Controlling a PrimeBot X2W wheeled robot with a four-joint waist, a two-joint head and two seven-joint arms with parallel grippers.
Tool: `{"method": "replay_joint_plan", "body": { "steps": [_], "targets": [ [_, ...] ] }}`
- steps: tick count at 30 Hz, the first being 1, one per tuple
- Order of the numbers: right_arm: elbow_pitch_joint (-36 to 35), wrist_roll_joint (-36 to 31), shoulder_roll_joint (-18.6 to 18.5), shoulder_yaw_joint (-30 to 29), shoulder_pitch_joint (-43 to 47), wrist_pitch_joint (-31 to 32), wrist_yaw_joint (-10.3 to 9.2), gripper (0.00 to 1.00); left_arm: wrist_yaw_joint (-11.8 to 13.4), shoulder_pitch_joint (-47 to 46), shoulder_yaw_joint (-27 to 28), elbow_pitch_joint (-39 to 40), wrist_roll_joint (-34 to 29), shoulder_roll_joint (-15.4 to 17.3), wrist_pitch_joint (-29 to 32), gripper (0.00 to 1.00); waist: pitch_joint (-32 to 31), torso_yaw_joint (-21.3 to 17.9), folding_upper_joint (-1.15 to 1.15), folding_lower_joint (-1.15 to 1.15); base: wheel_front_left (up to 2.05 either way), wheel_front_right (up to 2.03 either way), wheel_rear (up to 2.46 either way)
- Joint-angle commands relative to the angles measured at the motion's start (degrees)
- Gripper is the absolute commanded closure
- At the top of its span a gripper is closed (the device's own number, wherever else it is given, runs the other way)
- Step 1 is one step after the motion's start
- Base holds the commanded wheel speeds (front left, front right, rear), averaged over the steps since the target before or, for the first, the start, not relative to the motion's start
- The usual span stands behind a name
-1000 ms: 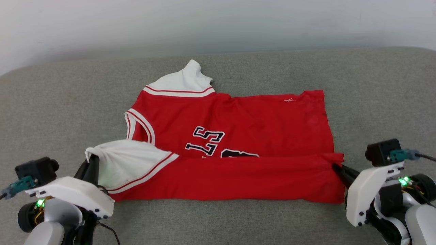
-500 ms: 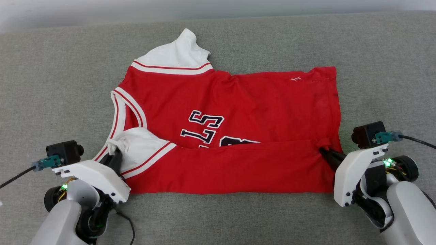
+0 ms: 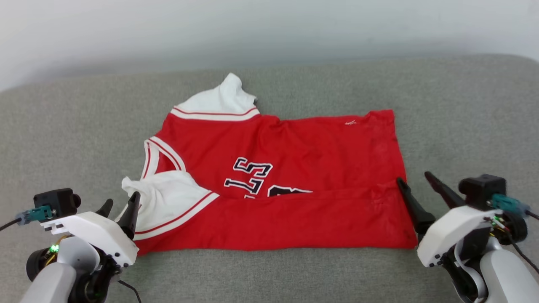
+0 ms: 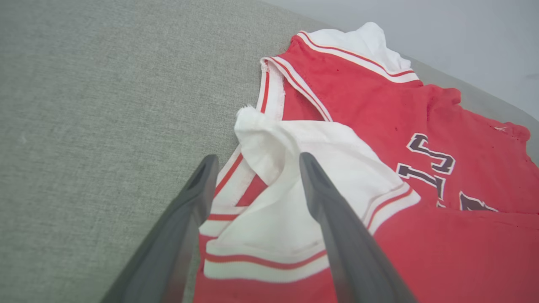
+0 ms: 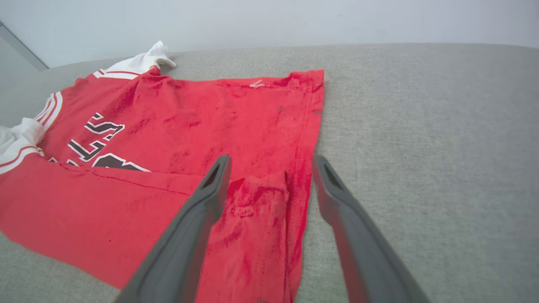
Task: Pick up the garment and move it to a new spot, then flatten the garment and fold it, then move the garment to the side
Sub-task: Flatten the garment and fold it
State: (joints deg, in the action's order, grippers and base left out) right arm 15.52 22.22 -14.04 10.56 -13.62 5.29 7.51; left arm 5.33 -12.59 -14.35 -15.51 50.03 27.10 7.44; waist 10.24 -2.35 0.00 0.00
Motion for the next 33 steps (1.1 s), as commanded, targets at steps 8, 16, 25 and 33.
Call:
{"method": "replay_joint_plan", "body": {
  "steps": [8,16,25,33],
  "targets": [
    [-8.6,-5.1,3.5,-4.7,6.3,-5.2,-0.04,0.0,1.1,2.4,-0.3,9.9,2.4,8.5,13.3,0.0,-5.9,-1.7,0.0,0.0,0.0,0.0,0.0],
    [-16.0,-7.1,6.2,-5.4,8.5,-4.1,-0.03,0.0,4.0,3.8,-0.9,14.5,6.0,16.9,29.6,0.0,-2.3,-4.8,0.0,0.0,0.0,0.0,0.0],
    [-18.3,-7.3,8.0,-5.4,6.9,-4.0,-0.03,0.0,6.5,5.3,-0.3,10.6,9.3,16.0,32.8,0.0,2.9,-7.2,0.0,0.0,0.0,0.0,0.0],
    [-17.9,-5.8,7.1,-7.4,6.2,-2.5,-0.03,0.0,5.2,5.5,-3.1,4.2,11.2,10.4,33.1,0.99,4.0,-7.4,0.0,0.0,0.0,0.0,0.0]
  ]
}}
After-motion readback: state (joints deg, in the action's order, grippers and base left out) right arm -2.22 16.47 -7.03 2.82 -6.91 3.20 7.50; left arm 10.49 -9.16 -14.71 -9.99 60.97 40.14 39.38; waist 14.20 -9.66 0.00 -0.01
